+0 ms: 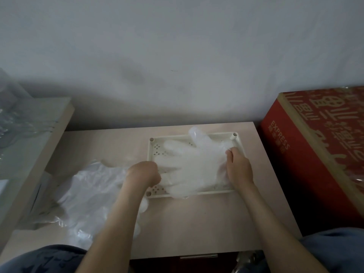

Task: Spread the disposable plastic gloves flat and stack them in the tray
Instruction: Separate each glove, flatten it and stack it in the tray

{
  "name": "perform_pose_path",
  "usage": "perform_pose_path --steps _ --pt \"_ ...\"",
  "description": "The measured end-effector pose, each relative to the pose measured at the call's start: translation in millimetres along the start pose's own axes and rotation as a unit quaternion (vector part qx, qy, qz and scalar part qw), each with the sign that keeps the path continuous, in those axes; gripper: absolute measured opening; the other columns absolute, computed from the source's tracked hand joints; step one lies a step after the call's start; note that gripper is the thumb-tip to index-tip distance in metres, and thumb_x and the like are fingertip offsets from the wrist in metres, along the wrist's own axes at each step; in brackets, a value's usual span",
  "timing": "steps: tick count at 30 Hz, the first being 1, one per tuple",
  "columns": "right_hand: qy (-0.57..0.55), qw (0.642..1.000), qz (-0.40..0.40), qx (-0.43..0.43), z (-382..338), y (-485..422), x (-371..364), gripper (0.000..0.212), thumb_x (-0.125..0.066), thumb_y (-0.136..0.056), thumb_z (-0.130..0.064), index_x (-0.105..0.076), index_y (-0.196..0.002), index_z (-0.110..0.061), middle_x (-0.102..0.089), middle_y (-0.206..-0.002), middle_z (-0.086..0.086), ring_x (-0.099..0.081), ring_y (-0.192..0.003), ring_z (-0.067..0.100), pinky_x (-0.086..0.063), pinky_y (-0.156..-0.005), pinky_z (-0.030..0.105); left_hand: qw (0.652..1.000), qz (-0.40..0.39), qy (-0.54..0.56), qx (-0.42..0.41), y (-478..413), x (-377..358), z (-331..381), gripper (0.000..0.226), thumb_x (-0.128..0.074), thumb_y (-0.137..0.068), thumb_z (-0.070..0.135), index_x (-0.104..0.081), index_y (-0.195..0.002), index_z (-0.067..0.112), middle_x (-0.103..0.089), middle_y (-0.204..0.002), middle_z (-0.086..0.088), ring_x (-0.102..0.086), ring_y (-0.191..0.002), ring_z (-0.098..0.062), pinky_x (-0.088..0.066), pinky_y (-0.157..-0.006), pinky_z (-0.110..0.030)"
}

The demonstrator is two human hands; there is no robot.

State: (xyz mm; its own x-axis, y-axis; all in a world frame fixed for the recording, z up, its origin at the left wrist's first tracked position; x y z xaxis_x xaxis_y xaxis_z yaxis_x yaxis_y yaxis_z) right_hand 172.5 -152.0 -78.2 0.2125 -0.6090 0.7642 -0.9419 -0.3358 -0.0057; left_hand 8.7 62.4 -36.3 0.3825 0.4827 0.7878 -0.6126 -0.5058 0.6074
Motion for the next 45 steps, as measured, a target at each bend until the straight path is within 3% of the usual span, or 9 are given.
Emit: perform_pose_path --steps 3,5,9,16,21,26,30,38,45 --pt "-0.004 1.000 0.000 -0.008 0 1 -2 0.029 -0.031 -0.103 -0.027 -0.051 -0.088 -0.011 -0.059 -0.080 0.009 -0.050 -0.070 0.027 -0.036 -0.063 0.034 0.986 0.167 -0.011 0.008 12 11 25 0.027 -0.042 -0.097 0.025 -0.047 -0.120 0.010 -0.055 -0.120 -0.009 -0.051 -0.114 -0.026 -0.042 -0.087 -0.033" --pt "-0.017 1.000 0.003 -0.007 -1 2 -2 0.029 -0.031 -0.103 -0.027 -0.048 -0.084 -0.012 -0.058 -0.077 0.009 -0.053 -0.070 0.027 -0.038 -0.062 0.034 0.964 0.255 -0.021 -0.075 17 8 48 0.039 -0.041 -0.099 0.035 -0.040 -0.132 0.013 -0.043 -0.138 -0.009 -0.039 -0.128 -0.028 -0.033 -0.102 -0.037" --pt "-0.026 1.000 0.013 0.005 -5 4 0 0.028 -0.033 -0.102 -0.031 -0.055 -0.096 -0.014 -0.062 -0.078 0.010 -0.057 -0.072 0.030 -0.048 -0.065 0.041 0.951 0.217 -0.052 -0.214 2 -24 70 0.054 -0.028 -0.101 0.046 -0.020 -0.149 0.025 -0.005 -0.160 -0.005 -0.002 -0.147 -0.023 -0.002 -0.119 -0.044" --pt "0.005 1.000 0.005 0.009 -10 0 3 0.021 -0.039 -0.101 -0.024 -0.052 -0.092 -0.010 -0.060 -0.076 0.013 -0.059 -0.077 0.037 -0.036 -0.058 0.035 0.971 0.103 -0.078 -0.200 -29 -62 59 0.065 -0.023 -0.098 0.054 0.009 -0.151 0.032 0.022 -0.157 -0.005 0.021 -0.145 -0.023 0.011 -0.115 -0.049" --pt "-0.032 0.997 -0.059 -0.048 -30 -14 8 0.043 -0.053 -0.090 -0.024 -0.040 -0.130 -0.012 -0.061 -0.107 0.012 -0.057 -0.105 0.032 -0.045 -0.084 0.036 0.970 0.108 -0.069 -0.207 -32 -62 61 0.069 -0.028 -0.096 0.055 0.003 -0.151 0.030 0.019 -0.158 -0.006 0.020 -0.145 -0.025 0.010 -0.115 -0.050" --pt "0.067 0.987 -0.145 -0.008 -57 -37 4 0.052 -0.062 -0.083 -0.041 -0.040 -0.119 -0.012 -0.059 -0.109 0.009 -0.056 -0.106 0.029 -0.043 -0.088 0.037 0.964 0.145 -0.068 -0.212 -30 -56 65 0.065 -0.029 -0.095 0.057 -0.011 -0.150 0.026 0.015 -0.159 -0.007 0.019 -0.145 -0.027 0.011 -0.115 -0.050" --pt "0.025 0.980 -0.198 0.002 -77 -47 1 0.052 -0.070 -0.079 -0.041 -0.043 -0.113 -0.013 -0.055 -0.104 0.002 -0.054 -0.095 0.021 -0.037 -0.070 0.031 0.946 0.200 -0.109 -0.229 -31 -50 70 0.061 -0.025 -0.096 0.057 -0.020 -0.146 0.021 0.016 -0.159 -0.008 0.019 -0.145 -0.027 0.015 -0.113 -0.049" --pt "0.044 0.966 -0.242 0.081 -99 -57 -16 0.025 -0.075 -0.078 -0.033 -0.059 -0.079 -0.015 -0.054 -0.071 -0.007 -0.052 -0.074 0.014 -0.037 -0.059 0.020 0.954 0.148 -0.104 -0.240 -47 -60 71 0.072 -0.022 -0.096 0.060 0.012 -0.151 0.028 0.022 -0.158 -0.003 0.022 -0.144 -0.021 0.015 -0.114 -0.048" --pt "-0.006 0.953 -0.262 0.154 -103 -57 -27 0.008 -0.061 -0.088 -0.012 -0.067 -0.087 -0.007 -0.067 -0.085 0.007 -0.060 -0.083 0.022 -0.041 -0.072 0.028 0.954 0.151 -0.100 -0.239 -47 -60 71 0.071 -0.020 -0.096 0.060 0.014 -0.150 0.029 0.020 -0.158 -0.001 0.024 -0.144 -0.019 0.017 -0.113 -0.046"
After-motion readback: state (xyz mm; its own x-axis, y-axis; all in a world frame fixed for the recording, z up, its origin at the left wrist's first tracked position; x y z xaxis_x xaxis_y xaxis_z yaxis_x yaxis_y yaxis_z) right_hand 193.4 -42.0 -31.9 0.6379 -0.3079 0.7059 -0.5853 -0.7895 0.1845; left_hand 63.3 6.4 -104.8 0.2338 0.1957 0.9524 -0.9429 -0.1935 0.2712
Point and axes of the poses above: each hand's wrist, its own y-axis away from the middle knuckle, its own x-axis out of the back of the hand, z = x × y, the point moved 4 cm from there along -y, towards the middle knuckle
